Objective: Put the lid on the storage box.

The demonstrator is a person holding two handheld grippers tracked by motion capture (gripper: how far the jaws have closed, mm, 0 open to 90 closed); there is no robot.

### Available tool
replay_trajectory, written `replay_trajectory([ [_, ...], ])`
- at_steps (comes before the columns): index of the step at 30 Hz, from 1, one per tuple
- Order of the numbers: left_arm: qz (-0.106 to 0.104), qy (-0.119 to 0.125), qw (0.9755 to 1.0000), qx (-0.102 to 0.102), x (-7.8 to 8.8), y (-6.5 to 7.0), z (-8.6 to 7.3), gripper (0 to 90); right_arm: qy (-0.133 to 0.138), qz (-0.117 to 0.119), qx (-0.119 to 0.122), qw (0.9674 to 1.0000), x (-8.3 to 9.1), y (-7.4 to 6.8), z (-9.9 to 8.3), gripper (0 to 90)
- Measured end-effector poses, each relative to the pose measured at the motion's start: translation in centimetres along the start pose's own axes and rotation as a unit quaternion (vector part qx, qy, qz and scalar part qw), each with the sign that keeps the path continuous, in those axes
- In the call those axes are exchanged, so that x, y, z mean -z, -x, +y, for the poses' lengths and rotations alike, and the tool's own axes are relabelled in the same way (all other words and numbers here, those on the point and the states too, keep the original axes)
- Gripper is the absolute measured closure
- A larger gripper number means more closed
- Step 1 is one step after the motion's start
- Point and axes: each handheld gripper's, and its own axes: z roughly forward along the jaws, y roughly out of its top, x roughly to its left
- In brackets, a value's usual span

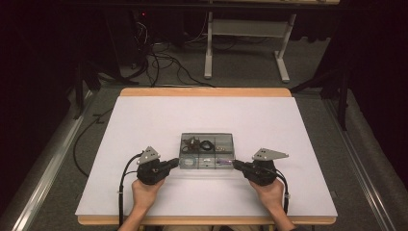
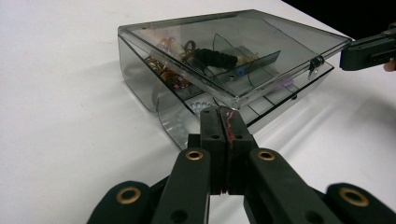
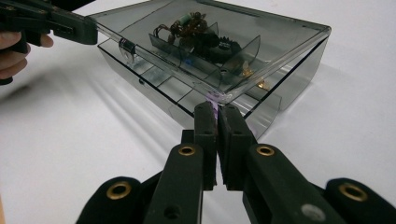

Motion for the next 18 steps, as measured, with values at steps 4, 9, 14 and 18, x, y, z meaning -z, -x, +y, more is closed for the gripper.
replay_trajectory([
  [4, 0.0, -0.002, 1.0, -0.001, -0.07, 0.06, -0.25, 89.1, -0.004, -0.001, -0.001, 1.0, -0.07, -0.04, -0.17, 87.7],
  [9, 0.0, -0.005, 1.0, -0.002, -0.08, 0.12, -0.4, 89.0, -0.007, 0.002, -0.003, 1.0, -0.19, -0.05, -0.34, 87.7],
  [14, -0.001, -0.007, 1.0, -0.001, -0.15, 0.2, -0.57, 88.8, -0.009, 0.003, -0.004, 0.9999, -0.27, -0.17, -0.48, 87.7],
  [18, 0.0, -0.009, 1.0, -0.002, -0.14, 0.21, -0.75, 88.3, -0.011, 0.003, -0.006, 0.9999, -0.3, -0.14, -0.64, 87.7],
])
